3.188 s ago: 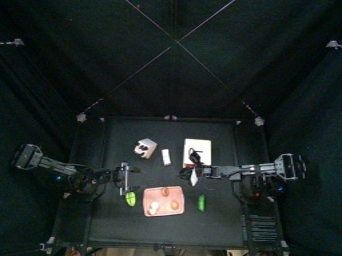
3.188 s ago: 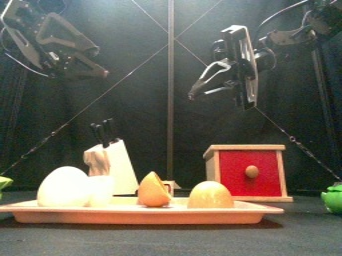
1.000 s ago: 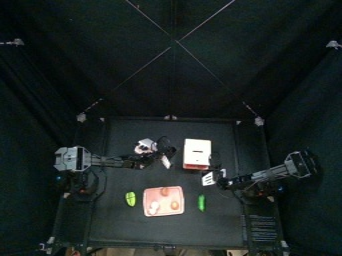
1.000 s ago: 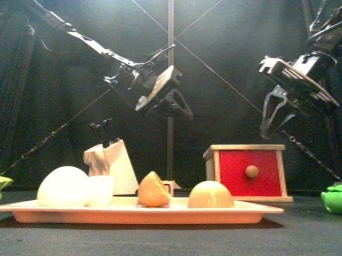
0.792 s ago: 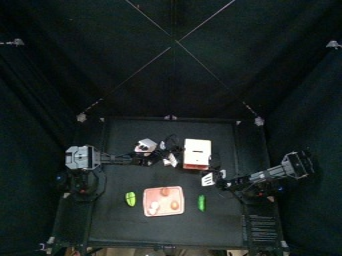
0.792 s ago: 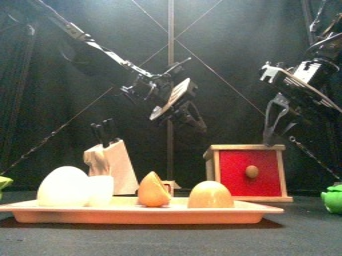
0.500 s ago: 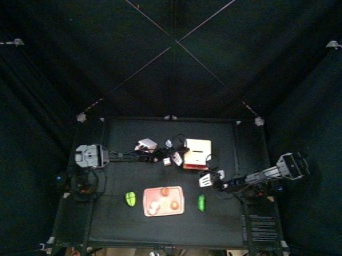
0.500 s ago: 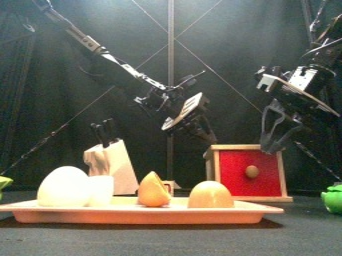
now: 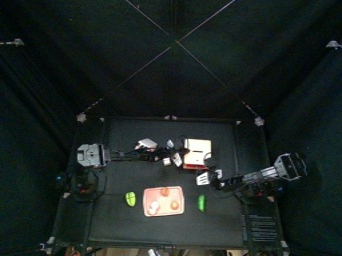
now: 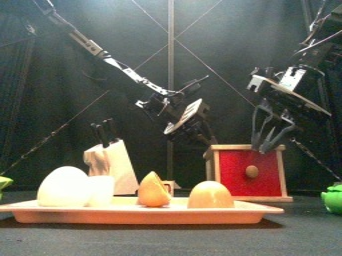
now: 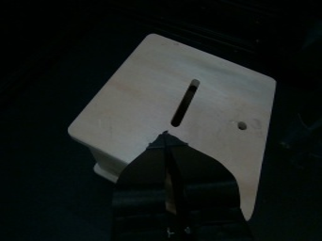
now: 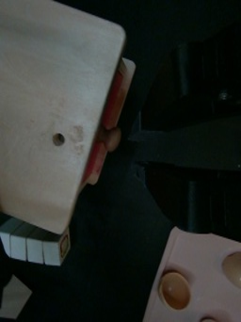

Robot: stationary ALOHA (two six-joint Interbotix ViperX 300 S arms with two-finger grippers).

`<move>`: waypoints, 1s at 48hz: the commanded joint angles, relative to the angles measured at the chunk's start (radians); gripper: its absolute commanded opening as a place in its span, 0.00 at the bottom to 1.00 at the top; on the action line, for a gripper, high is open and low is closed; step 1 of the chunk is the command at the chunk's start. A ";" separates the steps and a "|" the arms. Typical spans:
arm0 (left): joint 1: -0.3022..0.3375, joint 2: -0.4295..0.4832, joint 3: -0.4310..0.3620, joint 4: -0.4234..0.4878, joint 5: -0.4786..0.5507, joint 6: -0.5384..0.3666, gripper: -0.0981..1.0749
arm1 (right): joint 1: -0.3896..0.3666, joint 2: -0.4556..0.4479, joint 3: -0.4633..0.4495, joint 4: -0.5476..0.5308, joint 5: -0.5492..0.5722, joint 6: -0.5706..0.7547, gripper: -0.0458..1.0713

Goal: Grab drawer handle

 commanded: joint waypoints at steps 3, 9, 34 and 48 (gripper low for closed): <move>0.017 0.002 0.005 0.009 0.008 0.003 0.36 | -0.026 0.009 -0.028 0.000 0.011 0.002 0.65; 0.021 -0.003 0.011 0.032 0.002 0.000 0.36 | -0.044 0.025 -0.034 0.002 0.011 0.003 0.67; 0.021 -0.005 0.026 0.040 -0.008 -0.003 0.36 | -0.120 0.087 -0.080 0.106 0.003 -0.015 0.80; 0.020 -0.005 0.028 0.038 -0.008 -0.005 0.36 | -0.146 0.118 -0.095 0.115 0.003 -0.003 0.80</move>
